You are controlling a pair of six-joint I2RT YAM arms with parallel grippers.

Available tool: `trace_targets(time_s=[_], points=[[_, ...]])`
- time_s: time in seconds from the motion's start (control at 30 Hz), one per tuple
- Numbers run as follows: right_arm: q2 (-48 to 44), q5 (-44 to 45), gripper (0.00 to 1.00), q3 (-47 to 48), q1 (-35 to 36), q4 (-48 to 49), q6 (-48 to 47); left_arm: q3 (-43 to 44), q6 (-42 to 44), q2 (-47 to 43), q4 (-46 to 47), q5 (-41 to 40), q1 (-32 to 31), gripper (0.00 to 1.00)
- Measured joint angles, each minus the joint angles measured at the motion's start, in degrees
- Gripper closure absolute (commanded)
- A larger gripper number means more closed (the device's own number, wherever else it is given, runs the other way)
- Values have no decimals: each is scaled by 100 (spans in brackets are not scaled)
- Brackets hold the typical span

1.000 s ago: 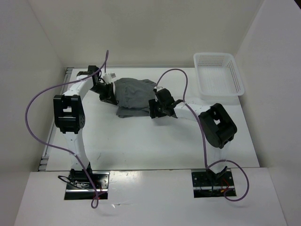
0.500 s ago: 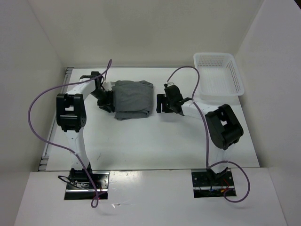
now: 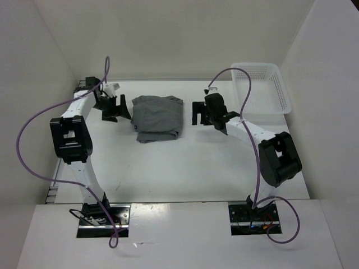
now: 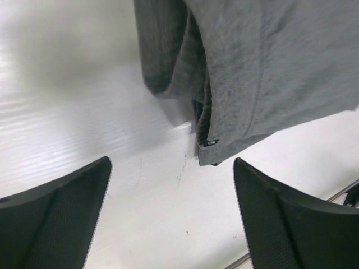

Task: Fold and stack the shorts
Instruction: Fold the shorts

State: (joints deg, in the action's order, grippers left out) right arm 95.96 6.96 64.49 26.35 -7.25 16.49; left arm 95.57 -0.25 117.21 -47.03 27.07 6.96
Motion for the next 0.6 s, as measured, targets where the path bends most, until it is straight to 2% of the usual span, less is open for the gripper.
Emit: trace_targets(time_s=[0.1, 0.23, 0.37, 0.6], points=[[-31, 42, 0, 11, -181, -90, -57, 0, -7, -323, 238, 555, 516, 0], [-72, 111, 0, 11, -398, -197, -125, -149, -11, -739, 673, 774, 1071, 0], [-114, 295, 0, 11, -461, -295, -166, -487, -11, -1172, 1215, -31, 1283, 0], [-127, 564, 0, 11, -459, -487, -205, -498, 0, -1198, 1626, -1600, 1272, 0]])
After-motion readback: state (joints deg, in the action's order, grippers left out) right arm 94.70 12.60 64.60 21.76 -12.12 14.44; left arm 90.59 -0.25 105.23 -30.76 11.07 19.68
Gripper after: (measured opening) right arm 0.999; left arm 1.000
